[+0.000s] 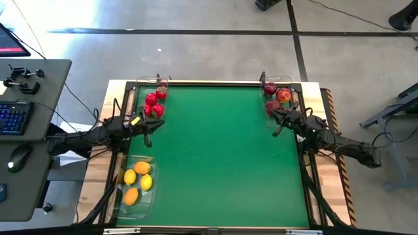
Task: Sort produce into baskets
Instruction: Return to Home Position
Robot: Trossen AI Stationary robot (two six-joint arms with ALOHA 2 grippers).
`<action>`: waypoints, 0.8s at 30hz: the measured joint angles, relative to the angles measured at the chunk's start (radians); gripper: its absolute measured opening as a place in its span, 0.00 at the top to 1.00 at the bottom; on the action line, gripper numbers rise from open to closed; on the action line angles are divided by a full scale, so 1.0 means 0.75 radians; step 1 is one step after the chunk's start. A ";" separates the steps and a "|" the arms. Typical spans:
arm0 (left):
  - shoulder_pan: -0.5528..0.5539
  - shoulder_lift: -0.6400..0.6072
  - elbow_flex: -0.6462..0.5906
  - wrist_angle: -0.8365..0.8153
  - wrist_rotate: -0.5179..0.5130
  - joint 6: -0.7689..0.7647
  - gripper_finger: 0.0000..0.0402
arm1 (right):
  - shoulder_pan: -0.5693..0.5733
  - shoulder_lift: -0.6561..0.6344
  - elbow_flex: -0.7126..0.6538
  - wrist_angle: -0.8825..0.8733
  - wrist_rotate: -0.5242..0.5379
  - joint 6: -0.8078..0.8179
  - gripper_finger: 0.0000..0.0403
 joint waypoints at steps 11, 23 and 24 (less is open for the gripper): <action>0.000 0.027 0.000 -0.002 0.014 -0.033 1.00 | 0.001 0.010 0.001 -0.001 -0.009 -0.001 1.00; 0.001 0.027 0.000 -0.002 0.014 -0.032 1.00 | 0.001 0.010 0.001 0.000 -0.010 -0.001 1.00; 0.001 0.027 0.000 -0.002 0.015 -0.032 1.00 | 0.001 0.010 0.001 0.000 -0.010 -0.001 1.00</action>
